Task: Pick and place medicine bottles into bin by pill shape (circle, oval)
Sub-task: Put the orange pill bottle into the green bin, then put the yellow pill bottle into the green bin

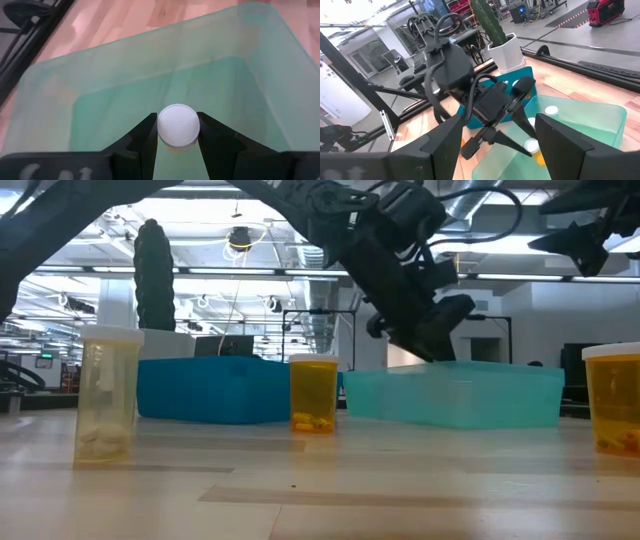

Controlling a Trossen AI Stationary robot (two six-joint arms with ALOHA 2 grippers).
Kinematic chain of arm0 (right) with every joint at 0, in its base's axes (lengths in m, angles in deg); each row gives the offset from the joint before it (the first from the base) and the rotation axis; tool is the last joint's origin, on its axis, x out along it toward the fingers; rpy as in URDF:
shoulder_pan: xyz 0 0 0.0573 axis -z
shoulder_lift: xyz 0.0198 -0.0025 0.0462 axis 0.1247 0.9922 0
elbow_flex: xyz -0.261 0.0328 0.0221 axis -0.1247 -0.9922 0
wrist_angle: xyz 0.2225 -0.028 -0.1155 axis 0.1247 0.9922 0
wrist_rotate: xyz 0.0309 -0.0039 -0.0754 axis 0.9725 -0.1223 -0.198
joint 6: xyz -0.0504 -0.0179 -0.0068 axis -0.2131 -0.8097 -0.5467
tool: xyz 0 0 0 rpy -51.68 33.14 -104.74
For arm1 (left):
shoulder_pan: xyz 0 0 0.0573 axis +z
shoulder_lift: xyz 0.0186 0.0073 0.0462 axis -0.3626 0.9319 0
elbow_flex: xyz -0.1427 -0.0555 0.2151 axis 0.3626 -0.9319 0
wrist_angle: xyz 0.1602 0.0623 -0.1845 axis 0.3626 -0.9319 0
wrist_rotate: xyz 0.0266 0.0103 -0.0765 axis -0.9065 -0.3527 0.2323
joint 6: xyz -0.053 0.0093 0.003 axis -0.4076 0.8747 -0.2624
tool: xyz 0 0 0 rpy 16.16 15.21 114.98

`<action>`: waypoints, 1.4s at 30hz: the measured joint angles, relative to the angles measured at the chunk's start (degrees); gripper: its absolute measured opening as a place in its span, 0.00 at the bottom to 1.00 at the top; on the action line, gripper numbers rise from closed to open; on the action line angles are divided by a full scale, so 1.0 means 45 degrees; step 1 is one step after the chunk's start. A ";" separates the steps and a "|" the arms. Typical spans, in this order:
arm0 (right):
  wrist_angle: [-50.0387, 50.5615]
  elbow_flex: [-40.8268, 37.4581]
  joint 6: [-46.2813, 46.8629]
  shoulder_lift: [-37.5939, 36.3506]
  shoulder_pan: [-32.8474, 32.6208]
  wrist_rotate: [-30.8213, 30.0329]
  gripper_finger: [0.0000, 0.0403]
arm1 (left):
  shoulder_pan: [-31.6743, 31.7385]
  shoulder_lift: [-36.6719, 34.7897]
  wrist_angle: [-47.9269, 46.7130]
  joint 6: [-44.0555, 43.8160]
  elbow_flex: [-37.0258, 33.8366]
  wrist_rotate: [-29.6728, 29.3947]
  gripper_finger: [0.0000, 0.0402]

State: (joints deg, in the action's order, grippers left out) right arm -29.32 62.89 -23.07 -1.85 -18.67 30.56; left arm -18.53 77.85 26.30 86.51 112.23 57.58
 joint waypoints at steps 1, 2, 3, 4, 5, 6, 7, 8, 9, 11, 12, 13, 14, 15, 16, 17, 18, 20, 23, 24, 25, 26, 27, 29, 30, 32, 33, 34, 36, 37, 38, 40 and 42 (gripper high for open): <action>0.0004 0.0000 0.0002 -0.0001 -0.0001 0.0000 0.65 | 0.0015 0.0000 -0.0013 0.0000 0.0000 -0.0006 0.29; 0.0036 0.0000 0.0000 0.0004 -0.0001 0.0000 0.65 | 0.0031 0.0005 -0.0059 0.0000 0.0000 -0.0006 0.29; 0.0051 0.0000 0.0000 0.0004 -0.0001 0.0000 0.65 | 0.0050 0.0005 -0.0158 0.0000 0.0000 0.0049 0.29; 0.0038 0.0000 0.0000 0.0004 -0.0001 0.0000 0.65 | 0.0075 0.0007 -0.0278 -0.0006 0.0000 0.0170 0.29; 0.0042 0.0000 0.0000 0.0004 -0.0001 0.0000 0.65 | 0.0099 0.0112 -0.0321 -0.0056 0.0015 0.0311 0.29; 0.0042 0.0000 0.0000 0.0004 -0.0001 0.0000 0.65 | 0.0112 0.0240 -0.0267 -0.0138 0.0042 0.0394 0.29; 0.0042 0.0000 0.0000 0.0004 -0.0001 0.0000 0.65 | 0.0117 0.0309 -0.0419 -0.0249 0.0011 0.0414 0.29; 0.0043 0.0000 0.0000 0.0004 -0.0001 0.0000 0.65 | 0.0119 0.0316 -0.0500 -0.0310 0.0004 0.0441 0.29; 0.0046 0.0000 0.0000 0.0004 -0.0001 0.0000 0.65 | 0.0121 0.0329 -0.0515 -0.0308 0.0007 0.0573 0.29; 0.0045 0.0000 0.0000 0.0004 -0.0001 0.0000 0.65 | 0.0103 0.0413 -0.0360 -0.0310 0.0027 0.0454 0.29; 0.0045 0.0000 0.0000 0.0001 -0.0001 0.0000 0.65 | 0.0088 0.0412 -0.0452 -0.0306 0.0034 0.0394 0.29; 0.0044 0.0000 0.0000 0.0000 -0.0001 0.0001 0.65 | 0.0057 0.0408 -0.0474 -0.0306 0.0034 0.0304 0.29; 0.0052 0.0000 0.0000 0.0004 -0.0001 0.0002 0.65 | 0.0046 0.0410 -0.0472 -0.0306 0.0034 0.0209 0.29; 0.0047 0.0000 0.0002 0.0004 -0.0001 0.0003 0.65 | 0.0046 0.0412 -0.0489 -0.0311 0.0034 0.0145 0.29; 0.0043 -0.0001 0.0001 -0.0001 -0.0001 0.0000 0.65 | 0.0042 0.0411 -0.0473 -0.0311 0.0032 0.0097 0.29; 0.0053 0.0000 0.0005 0.0002 -0.0001 0.0000 0.65 | 0.0041 0.0408 -0.0473 -0.0311 0.0029 0.0087 0.29; 0.0057 -0.0004 0.0005 0.0004 -0.0001 0.0000 0.65 | 0.0041 0.0410 -0.0470 -0.0306 0.0029 0.0091 0.29; 0.0052 0.0000 0.0005 0.0004 -0.0001 0.0000 0.65 | 0.0041 0.0409 -0.0475 -0.0312 0.0029 0.0093 0.30; 0.0057 -0.0002 0.0005 0.0002 -0.0001 0.0003 0.65 | 0.0041 0.0408 -0.0475 -0.0316 0.0029 0.0165 0.32; 0.0057 0.0000 0.0005 0.0004 -0.0001 0.0002 0.65 | 0.0041 0.0411 -0.0509 -0.0318 0.0025 0.0254 0.33; 0.0057 0.0000 0.0005 0.0004 -0.0001 0.0003 0.65 | 0.0041 0.0422 -0.0585 -0.0321 0.0004 0.0268 0.35; 0.0057 0.0000 0.0005 0.0003 -0.0001 0.0000 0.65 | 0.0041 0.0448 -0.0625 -0.0333 -0.0010 0.0245 0.37; 0.0057 0.0000 0.0005 0.0004 -0.0001 0.0004 0.65 | 0.0041 0.0463 -0.0627 -0.0331 -0.0010 0.0232 0.39; 0.0057 0.0000 0.0005 0.0004 -0.0001 0.0005 0.65 | 0.0041 0.0461 -0.0592 -0.0335 -0.0010 0.0117 0.43; 0.0057 0.0000 0.0005 0.0004 -0.0001 0.0003 0.65 | 0.0041 0.0457 -0.0583 -0.0344 -0.0010 0.0049 0.45; 0.0057 0.0000 0.0005 0.0004 -0.0001 0.0005 0.65 | 0.0041 0.0457 -0.0650 -0.0512 -0.0010 -0.0045 0.48; 0.0057 0.0000 0.0005 0.0002 -0.0001 0.0005 0.65 | 0.0046 0.0457 -0.0649 -0.0568 -0.0010 -0.0045 0.49; 0.0057 0.0000 0.0005 0.0004 -0.0001 0.0000 0.65 | 0.0046 0.0457 -0.0636 -0.0607 -0.0010 -0.0049 0.50; 0.0057 0.0000 0.0005 0.0004 -0.0001 0.0004 0.65 | 0.0043 0.0452 -0.0620 -0.0617 -0.0010 -0.0059 0.51; 0.0057 0.0000 0.0005 0.0004 -0.0001 0.0002 0.65 | 0.0046 0.0452 -0.0627 -0.0615 -0.0010 -0.0057 0.52; 0.0057 0.0000 0.0005 0.0004 -0.0001 0.0005 0.65 | 0.0041 0.0452 -0.0632 -0.0614 -0.0010 -0.0055 0.52; 0.0057 0.0000 0.0005 0.0004 -0.0001 0.0005 0.65 | 0.0026 0.0447 -0.0630 -0.0646 -0.0010 -0.0059 0.52; 0.0057 0.0000 0.0005 0.0004 -0.0001 0.0005 0.65 | 0.0008 0.0382 -0.0744 -0.0651 -0.0010 -0.0068 0.53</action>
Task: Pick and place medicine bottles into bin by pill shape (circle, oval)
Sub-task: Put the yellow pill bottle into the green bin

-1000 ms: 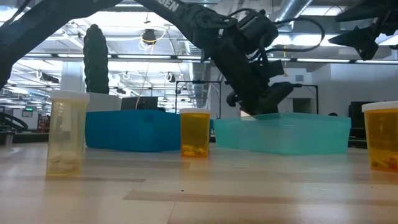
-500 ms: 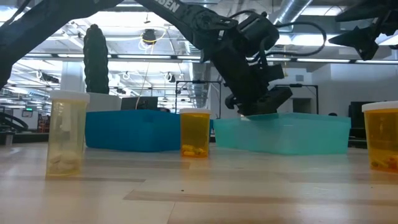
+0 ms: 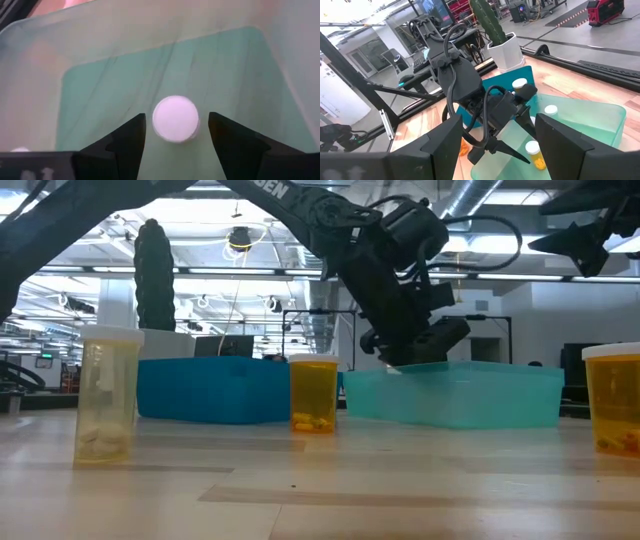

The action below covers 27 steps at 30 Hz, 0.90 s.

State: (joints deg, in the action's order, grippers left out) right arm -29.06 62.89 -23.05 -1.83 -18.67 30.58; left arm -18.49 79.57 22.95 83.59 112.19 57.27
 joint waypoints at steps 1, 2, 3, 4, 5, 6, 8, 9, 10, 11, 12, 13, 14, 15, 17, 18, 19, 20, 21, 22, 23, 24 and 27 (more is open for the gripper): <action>0.0000 -0.0002 0.0000 0.0000 0.0000 0.0000 0.65 | -0.0009 -0.0038 -0.0030 0.0000 0.0000 -0.0024 0.53; -0.0005 0.0000 0.0000 0.0000 0.0000 0.0000 0.65 | -0.0016 -0.0076 0.0013 0.0013 0.0002 -0.0030 0.53; -0.0005 0.0000 0.0000 0.0000 0.0000 0.0000 0.65 | -0.0020 -0.0132 -0.0050 0.0024 0.0033 -0.0055 0.53; -0.0005 0.0000 0.0000 0.0000 0.0000 0.0000 0.65 | -0.0020 -0.0204 -0.0339 0.0029 0.0099 -0.0096 0.53; -0.0005 0.0000 0.0000 0.0000 0.0000 0.0000 0.65 | -0.0020 -0.0242 -0.0557 0.0055 0.0205 -0.0196 0.53; -0.0010 -0.0004 0.0000 0.0000 0.0000 0.0000 0.65 | -0.0020 -0.0251 -0.0562 0.0138 0.0338 -0.0280 0.53; -0.0017 0.0000 0.0001 0.0000 0.0000 0.0000 0.65 | -0.0020 -0.0306 -0.0889 0.0341 0.0610 -0.0374 0.53; -0.0019 0.0000 0.0002 0.0000 0.0000 0.0000 0.65 | -0.0020 -0.0329 -0.1089 0.0433 0.0732 -0.0378 0.53; -0.0015 0.0000 0.0003 -0.0001 0.0000 0.0000 0.65 | -0.0020 -0.0336 -0.1176 0.0500 0.0853 -0.0393 0.53; -0.0019 0.0000 0.0001 0.0000 0.0000 0.0000 0.65 | -0.0020 -0.0343 -0.1198 0.0556 0.0957 -0.0409 0.53; -0.0019 0.0000 0.0005 0.0000 0.0000 0.0000 0.65 | -0.0020 -0.0348 -0.1373 0.0563 0.1095 -0.0470 0.53; -0.0019 0.0000 0.0005 0.0000 0.0000 0.0000 0.65 | -0.0020 -0.0348 -0.1719 0.0563 0.1307 -0.0573 0.53; -0.0015 0.0000 0.0005 0.0000 0.0000 0.0000 0.65 | -0.0025 -0.0348 -0.2156 0.0559 0.1599 -0.0608 0.53; -0.0019 0.0000 0.0005 0.0000 0.0000 0.0000 0.65 | -0.0029 -0.0348 -0.2527 0.0559 0.1912 -0.0612 0.53; -0.0019 0.0000 0.0002 -0.0002 0.0000 0.0000 0.65 | -0.0105 -0.0358 -0.3287 0.0555 0.2607 -0.0645 0.53; -0.0015 0.0000 -0.0004 -0.0005 0.0000 0.0000 0.65 | -0.0174 -0.0358 -0.3791 0.0554 0.2958 -0.0647 0.53; -0.0019 0.0000 -0.0033 -0.0001 0.0000 0.0000 0.65 | -0.0267 -0.0358 -0.4431 0.0557 0.3397 -0.0647 0.53; -0.0015 0.0000 -0.0055 0.0000 0.0000 0.0000 0.65 | -0.0371 -0.0353 -0.5147 0.0553 0.3872 -0.0631 0.53; -0.0015 0.0000 -0.0058 0.0000 0.0000 0.0000 0.65 | -0.0499 -0.0353 -0.5788 0.0439 0.4394 -0.0595 0.53; -0.0015 0.0000 -0.0059 0.0000 0.0000 0.0000 0.65 | -0.0641 -0.0353 -0.6326 0.0188 0.4893 -0.0549 0.53; -0.0015 0.0000 -0.0063 -0.0005 0.0000 0.0000 0.65 | -0.0811 -0.0382 -0.6935 -0.0038 0.5365 -0.0492 0.53; -0.0015 0.0000 -0.0063 -0.0001 0.0000 0.0000 0.65 | -0.1000 -0.0387 -0.7735 -0.0262 0.5824 -0.0452 0.53; -0.0015 0.0000 -0.0066 -0.0002 -0.0002 0.0000 0.65 | -0.1810 -0.0594 -0.9577 -0.1091 0.6345 -0.0359 0.53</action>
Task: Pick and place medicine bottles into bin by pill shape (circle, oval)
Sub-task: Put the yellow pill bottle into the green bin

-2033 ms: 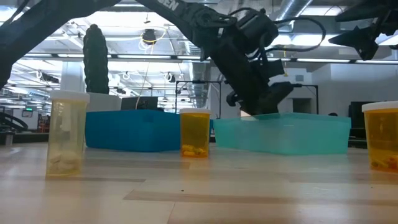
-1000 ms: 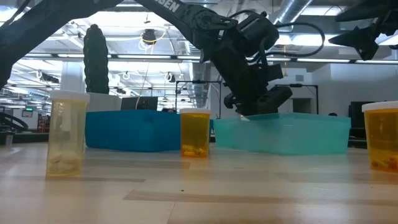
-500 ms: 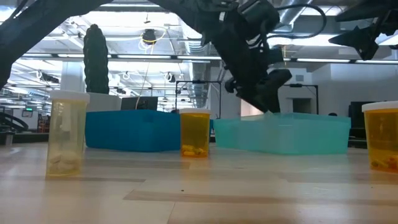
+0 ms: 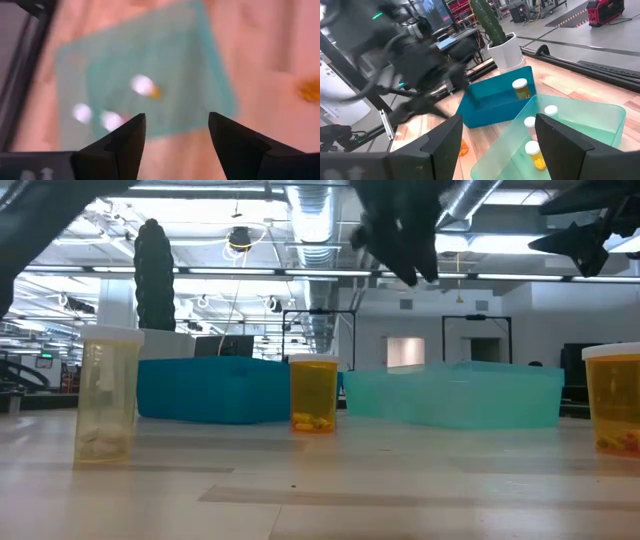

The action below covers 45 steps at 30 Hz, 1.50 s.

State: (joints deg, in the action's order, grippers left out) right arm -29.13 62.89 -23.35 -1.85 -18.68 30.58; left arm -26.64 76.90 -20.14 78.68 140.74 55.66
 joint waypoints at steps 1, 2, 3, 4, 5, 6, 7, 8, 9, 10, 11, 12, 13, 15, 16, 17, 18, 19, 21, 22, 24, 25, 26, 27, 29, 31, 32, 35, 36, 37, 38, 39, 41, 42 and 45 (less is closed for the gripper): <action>0.0000 0.0000 0.0000 0.0002 -0.0002 0.0000 0.65 | -0.0328 -0.0274 -0.0317 -0.0495 -0.0298 0.0112 0.53; 0.0005 0.0000 -0.0002 0.0002 -0.0002 0.0000 0.65 | -0.0665 -0.0462 -0.0801 -0.1066 -0.0500 0.0133 0.53; -0.0001 -0.0001 -0.0002 0.0001 0.0001 0.0000 0.65 | -0.1023 -0.0643 -0.1175 -0.1690 -0.0581 0.0133 0.52; -0.0002 -0.0001 -0.0002 0.0002 -0.0002 0.0000 0.65 | -0.1422 -0.0748 -0.1648 -0.2270 -0.0594 0.0091 0.52; 0.0009 0.0000 -0.0002 0.0002 -0.0002 0.0000 0.65 | -0.1835 -0.0803 -0.2111 -0.2867 -0.0594 -0.0008 0.52; 0.0000 0.0000 -0.0002 0.0000 -0.0002 0.0000 0.65 | -0.2287 -0.0812 -0.2382 -0.3489 -0.0594 -0.0154 0.52; 0.0005 0.0000 -0.0002 0.0002 -0.0002 0.0000 0.65 | -0.2761 -0.0792 -0.2605 -0.4101 -0.0602 -0.0326 0.52; 0.0005 0.0000 -0.0007 0.0002 -0.0002 0.0000 0.65 | -0.3257 -0.0763 -0.2878 -0.4652 -0.0617 -0.0478 0.52; 0.0005 0.0000 -0.0007 0.0002 -0.0002 0.0000 0.65 | -0.3735 -0.0745 -0.3119 -0.5156 -0.0626 -0.0604 0.52; 0.0005 0.0000 -0.0007 0.0002 -0.0001 0.0000 0.65 | -0.4202 -0.0731 -0.3259 -0.5635 -0.0628 -0.0689 0.52; 0.0005 0.0000 -0.0007 0.0002 0.0002 0.0000 0.65 | -0.4620 -0.0708 -0.3308 -0.6173 -0.0623 -0.0780 0.52; 0.0000 0.0000 -0.0007 0.0002 -0.0002 0.0005 0.65 | -0.5021 -0.0688 -0.3382 -0.6782 -0.0623 -0.0871 0.52; 0.0004 0.0000 -0.0007 0.0002 -0.0002 0.0004 0.65 | -0.5382 -0.0655 -0.3568 -0.7414 -0.0623 -0.0931 0.52; 0.0005 0.0000 -0.0007 0.0002 -0.0002 0.0004 0.65 | -0.5938 -0.0623 -0.3908 -0.8600 -0.0626 -0.1162 0.52; 0.0005 -0.0003 -0.0012 0.0002 -0.0002 0.0005 0.65 | -0.6181 -0.0623 -0.4175 -0.9182 -0.0623 -0.1483 0.52; 0.0005 0.0000 -0.0012 0.0002 -0.0002 0.0005 0.65 | -0.6433 -0.0627 -0.4594 -0.9714 -0.0623 -0.1853 0.52; 0.0005 0.0000 -0.0017 0.0002 -0.0002 0.0002 0.65 | -0.6634 -0.0628 -0.5007 -1.0174 -0.0623 -0.2130 0.52; 0.0005 0.0000 -0.0022 0.0002 -0.0002 0.0000 0.65 | -0.6804 -0.0628 -0.5403 -1.0549 -0.0623 -0.2253 0.52; 0.0005 0.0000 -0.0046 0.0002 0.0000 0.0003 0.65 | -0.7057 -0.0668 -0.5827 -1.1064 -0.0902 -0.2285 0.52; 0.0005 -0.0001 -0.0046 0.0002 -0.0002 0.0000 0.65 | -0.7142 -0.0704 -0.5785 -1.1346 -0.1233 -0.2239 0.52; 0.0005 0.0000 -0.0046 0.0002 -0.0001 0.0002 0.65 | -0.7231 -0.0715 -0.5608 -1.1834 -0.1944 -0.1896 0.52; 0.0005 -0.0003 -0.0046 -0.0002 -0.0002 0.0000 0.65 | -0.7233 -0.0715 -0.5347 -1.2003 -0.2274 -0.1611 0.52; 0.0005 -0.0001 -0.0046 -0.0001 -0.0002 0.0000 0.65 | -0.7250 -0.0751 -0.4999 -1.2200 -0.2568 -0.1432 0.52; 0.0005 0.0000 -0.0041 0.0002 -0.0002 0.0000 0.65 | -0.7306 -0.0841 -0.4569 -1.2411 -0.2864 -0.1381 0.52; -0.0010 0.0000 0.0068 -0.0002 -0.0002 0.0000 0.65 | -0.7434 -0.1116 -0.3641 -1.2584 -0.3370 -0.1352 0.52; 0.0011 -0.0002 0.0234 -0.0002 -0.0002 0.0005 0.65 | -0.7549 -0.1382 -0.3336 -1.2674 -0.3599 -0.1366 0.52; 0.0005 0.0000 0.0250 -0.0002 -0.0002 0.0004 0.65 | -0.7597 -0.1548 -0.3434 -1.2772 -0.3698 -0.1409 0.52; 0.0010 0.0000 0.0265 0.0002 -0.0002 0.0004 0.65 | -0.7694 -0.2289 -0.4117 -1.3130 -0.4178 -0.1544 0.52; 0.0005 0.0000 0.0279 -0.0002 -0.0002 0.0005 0.65 | -0.7696 -0.2663 -0.4252 -1.3294 -0.4426 -0.1622 0.52; 0.0009 0.0000 0.0284 -0.0002 -0.0002 0.0005 0.65 | -0.7726 -0.3097 -0.4276 -1.3466 -0.4781 -0.1758 0.52; 0.0010 0.0000 0.0289 -0.0002 -0.0002 0.0005 0.65 | -0.7739 -0.3627 -0.4107 -1.3656 -0.5260 -0.1975 0.52; 0.0007 0.0000 0.0289 -0.0002 -0.0002 0.0000 0.65 | -0.7770 -0.4157 -0.3760 -1.3933 -0.5806 -0.2254 0.52; 0.0010 0.0000 0.0293 -0.0001 -0.0002 0.0000 0.65 | -0.7929 -0.5434 -0.2885 -1.4752 -0.7342 -0.3012 0.52; 0.0005 0.0000 0.0294 -0.0002 -0.0002 0.0000 0.65 | -0.8027 -0.6064 -0.2308 -1.5255 -0.8192 -0.3498 0.52; 0.0005 0.0000 0.0294 -0.0002 -0.0002 0.0000 0.65 | -0.8342 -0.8045 0.0732 -1.6390 -1.1238 -0.4953 0.52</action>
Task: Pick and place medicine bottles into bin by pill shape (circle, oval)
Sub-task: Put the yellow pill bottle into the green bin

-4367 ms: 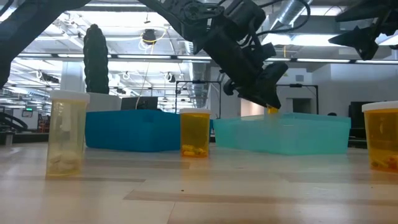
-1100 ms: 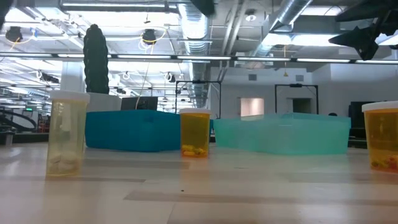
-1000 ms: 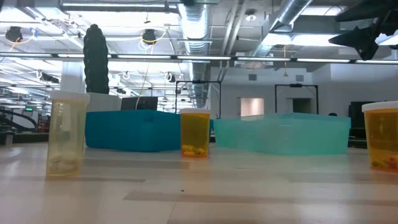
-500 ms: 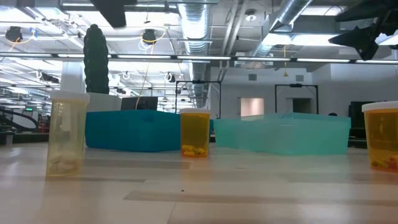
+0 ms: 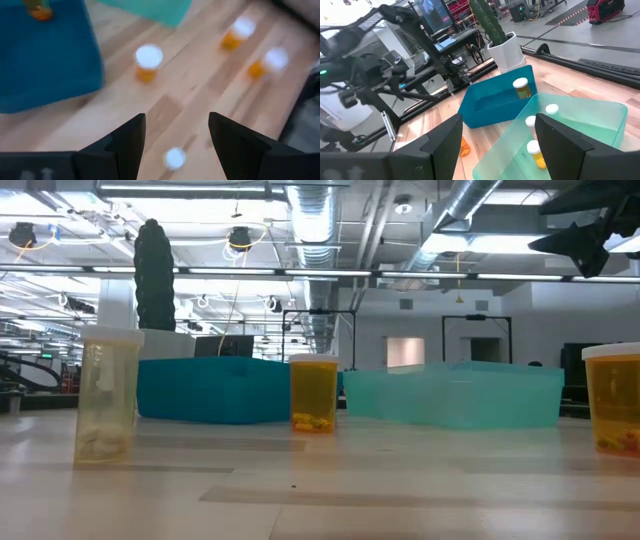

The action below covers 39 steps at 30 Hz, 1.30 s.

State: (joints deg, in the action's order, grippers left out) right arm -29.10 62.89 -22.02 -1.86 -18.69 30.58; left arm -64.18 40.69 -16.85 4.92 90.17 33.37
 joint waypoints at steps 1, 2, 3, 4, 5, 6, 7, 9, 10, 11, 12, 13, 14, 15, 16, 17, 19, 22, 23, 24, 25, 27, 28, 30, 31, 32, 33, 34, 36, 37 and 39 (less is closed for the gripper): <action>0.0004 0.0000 0.0005 0.0000 0.0000 0.0000 0.65 | -0.0053 -0.0548 0.1217 0.0017 -0.0957 -0.0231 0.52; 0.0004 0.0000 0.0004 0.0000 0.0004 0.0000 0.65 | -0.0065 -0.0937 0.2687 0.0249 -0.1836 -0.0297 0.52; 0.0001 0.0000 0.0035 0.0000 0.0000 0.0000 0.65 | -0.0040 -0.1207 0.4082 0.0600 -0.2589 -0.0199 0.52; 0.0000 -0.0002 0.0073 0.0000 0.0000 0.0000 0.65 | 0.0047 -0.1384 0.5282 0.1062 -0.3227 0.0004 0.52; 0.0011 0.0000 0.0120 0.0000 0.0000 0.0000 0.65 | 0.0150 -0.1447 0.6436 0.1641 -0.3722 0.0213 0.52; 0.0024 0.0000 0.0138 0.0000 0.0000 0.0000 0.65 | 0.0277 -0.1442 0.7473 0.2330 -0.4025 0.0449 0.52; 0.0019 0.0000 0.0141 0.0000 0.0004 0.0000 0.65 | 0.0395 -0.1381 0.8284 0.2974 -0.4199 0.0641 0.52; 0.0025 -0.0002 0.0141 0.0000 0.0000 0.0000 0.65 | 0.0656 -0.1098 0.9092 0.4602 -0.4282 0.1062 0.52; 0.0037 0.0000 0.0141 0.0002 0.0005 0.0000 0.65 | 0.0793 -0.0846 0.9165 0.5362 -0.4196 0.1365 0.52; 0.0035 0.0000 0.0141 0.0001 0.0009 -0.0003 0.65 | 0.0893 -0.0593 0.9143 0.6064 -0.4118 0.1640 0.52; 0.0034 0.0000 0.0147 0.0000 0.0010 -0.0002 0.65 | 0.0969 -0.0384 0.9048 0.6686 -0.4056 0.1891 0.52; 0.0056 0.0000 0.0230 0.0000 0.0010 0.0000 0.65 | 0.1063 -0.0184 0.9025 0.7152 -0.3947 0.2162 0.52; 0.0128 0.0000 0.0351 0.0000 0.0010 -0.0001 0.65 | 0.1140 0.0033 0.9133 0.7454 -0.3802 0.2430 0.52; 0.0214 0.0000 0.0418 0.0000 0.0010 -0.0005 0.65 | 0.1189 0.0188 0.9234 0.7644 -0.3740 0.2733 0.52; 0.0263 -0.0004 0.0444 0.0000 0.0010 -0.0005 0.65 | 0.1219 0.0336 0.9165 0.7795 -0.3741 0.3026 0.52; 0.0355 0.0000 0.0495 0.0000 0.0010 -0.0001 0.65 | 0.1223 0.0494 0.9093 0.7846 -0.3752 0.3307 0.52; 0.0611 0.0000 0.0666 0.0000 0.0010 -0.0003 0.65 | 0.1255 0.0805 0.8944 0.7761 -0.3754 0.3648 0.52; 0.0777 -0.0001 0.0680 0.0001 0.0010 -0.0001 0.65 | 0.1225 0.0928 0.8532 0.7495 -0.3762 0.4046 0.52; 0.0815 -0.0005 0.0685 0.0005 0.0010 -0.0005 0.65 | 0.1192 0.0933 0.8237 0.7384 -0.3753 0.4093 0.52; 0.0781 -0.0005 0.0685 0.0001 0.0010 -0.0005 0.65 | 0.1176 0.0933 0.7860 0.7253 -0.3755 0.4189 0.52; 0.0760 -0.0004 0.0685 0.0000 0.0010 -0.0005 0.65 | 0.1148 0.0944 0.7647 0.7213 -0.3767 0.4211 0.52; 0.0795 -0.0005 0.0685 0.0005 0.0010 -0.0005 0.65 | 0.1099 0.0948 0.7538 0.7222 -0.3767 0.4281 0.52; 0.0767 -0.0005 0.0690 0.0000 0.0010 -0.0005 0.65 | 0.1054 0.0948 0.7454 0.7298 -0.3767 0.4305 0.52; 0.0806 -0.0005 0.0689 0.0005 0.0010 -0.0005 0.65 | 0.0982 0.0948 0.7322 0.7503 -0.3767 0.4368 0.52; 0.0785 -0.0005 0.0690 0.0004 0.0010 -0.0005 0.65 | 0.0954 0.0948 0.7290 0.7569 -0.3776 0.4322 0.52; 0.0757 -0.0005 0.0699 0.0000 0.0010 -0.0005 0.65 | 0.0949 0.0948 0.7182 0.7592 -0.3780 0.4173 0.52; 0.0768 -0.0005 0.0699 0.0002 0.0010 -0.0005 0.65 | 0.0943 0.0948 0.7037 0.7592 -0.3784 0.4097 0.52; 0.0772 -0.0005 0.0699 0.0005 0.0010 -0.0005 0.65 | 0.0947 0.0948 0.6885 0.7594 -0.3794 0.4086 0.52; 0.0760 -0.0005 0.0699 0.0000 0.0010 -0.0006 0.65 | 0.0959 0.0948 0.6754 0.7753 -0.3805 0.4140 0.52; 0.0765 -0.0005 0.0699 0.0003 0.0010 -0.0008 0.65 | 0.0967 0.0948 0.6761 0.7873 -0.3806 0.4174 0.52; 0.0757 -0.0005 0.0699 0.0000 0.0010 -0.0010 0.65 | 0.0959 0.1007 0.6794 0.7988 -0.3850 0.4269 0.52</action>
State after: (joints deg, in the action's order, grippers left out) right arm -25.69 62.86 -18.88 -1.86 -18.65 30.54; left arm -59.87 45.22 13.72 40.87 72.84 52.58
